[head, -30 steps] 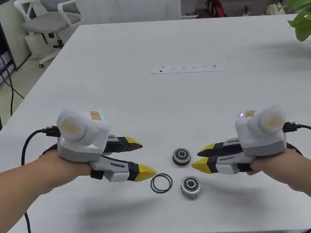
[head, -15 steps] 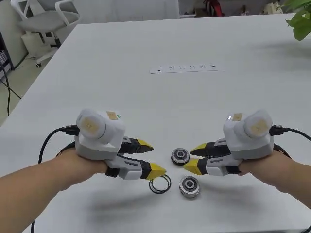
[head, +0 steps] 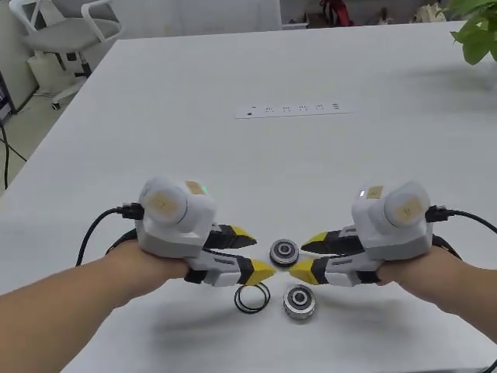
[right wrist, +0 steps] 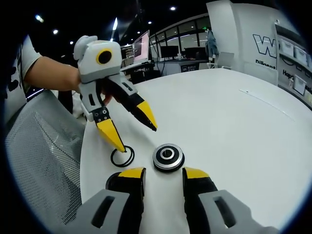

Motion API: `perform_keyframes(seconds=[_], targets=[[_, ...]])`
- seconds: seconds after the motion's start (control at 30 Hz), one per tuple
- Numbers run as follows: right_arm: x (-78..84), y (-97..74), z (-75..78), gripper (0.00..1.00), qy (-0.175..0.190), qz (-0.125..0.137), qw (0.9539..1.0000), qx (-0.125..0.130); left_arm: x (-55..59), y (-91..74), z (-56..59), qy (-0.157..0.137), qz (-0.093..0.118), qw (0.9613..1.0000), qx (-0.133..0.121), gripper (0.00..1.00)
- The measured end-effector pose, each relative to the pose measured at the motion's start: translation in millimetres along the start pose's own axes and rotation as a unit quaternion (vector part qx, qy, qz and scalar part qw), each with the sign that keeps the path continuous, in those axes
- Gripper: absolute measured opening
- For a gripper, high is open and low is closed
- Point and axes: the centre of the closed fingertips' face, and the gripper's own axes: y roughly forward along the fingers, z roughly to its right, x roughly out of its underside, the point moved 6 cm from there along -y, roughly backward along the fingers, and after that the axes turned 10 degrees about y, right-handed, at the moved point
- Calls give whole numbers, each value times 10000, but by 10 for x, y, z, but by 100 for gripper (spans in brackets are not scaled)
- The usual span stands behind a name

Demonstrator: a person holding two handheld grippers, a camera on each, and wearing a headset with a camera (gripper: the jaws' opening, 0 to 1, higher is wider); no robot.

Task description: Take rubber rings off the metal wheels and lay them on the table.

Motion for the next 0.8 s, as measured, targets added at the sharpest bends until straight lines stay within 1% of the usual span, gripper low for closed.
perform_keyframes(seconds=[0.07,0.27,0.37,0.6,0.8], targets=[[6,0,5,28,7,-1,10000,8,0,28,7,18,-42,10000,11,34],[23,-7,-1,28,30,5,10000,14,-41,105,13,86,-49,9999,28,32],[25,-10,0,28,41,11,10000,19,-47,136,8,130,-101,9999,6,31],[27,-15,1,28,79,29,10000,26,-85,202,-32,13,-60,10000,-30,28],[32,-8,0,28,104,38,9999,19,-92,280,-32,94,-145,9999,-12,26]])
